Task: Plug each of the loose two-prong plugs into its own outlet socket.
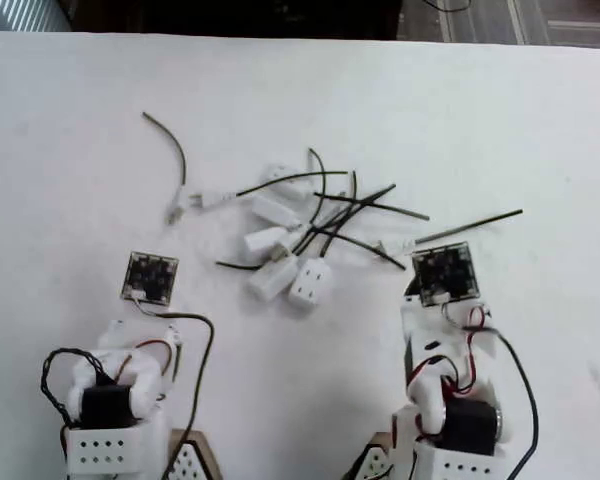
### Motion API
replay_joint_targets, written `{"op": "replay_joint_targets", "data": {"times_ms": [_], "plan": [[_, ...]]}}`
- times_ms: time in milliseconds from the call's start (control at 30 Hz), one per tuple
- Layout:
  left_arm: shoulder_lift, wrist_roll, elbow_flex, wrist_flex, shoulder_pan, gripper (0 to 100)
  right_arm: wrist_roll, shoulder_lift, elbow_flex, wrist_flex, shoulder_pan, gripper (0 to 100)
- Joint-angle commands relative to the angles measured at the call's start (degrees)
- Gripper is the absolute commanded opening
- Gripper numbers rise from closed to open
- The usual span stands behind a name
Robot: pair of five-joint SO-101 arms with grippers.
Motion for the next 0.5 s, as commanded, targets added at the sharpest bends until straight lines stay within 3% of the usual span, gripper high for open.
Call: {"op": "replay_joint_targets", "data": {"times_ms": [0,333,467], "plan": [[-0.57,-0.44,-0.26,-0.18,0.48,2,-3.16,7.16,-12.92,-1.19,0.66,2.0],[-0.57,-0.79,-3.78,-2.73,-1.98,2,-12.57,47.60,-36.57,4.62,-6.81,2.2],[-0.57,-13.80,-3.96,-6.15,-2.24,2,-24.44,60.26,-40.53,4.97,-6.90,10.3]]}}
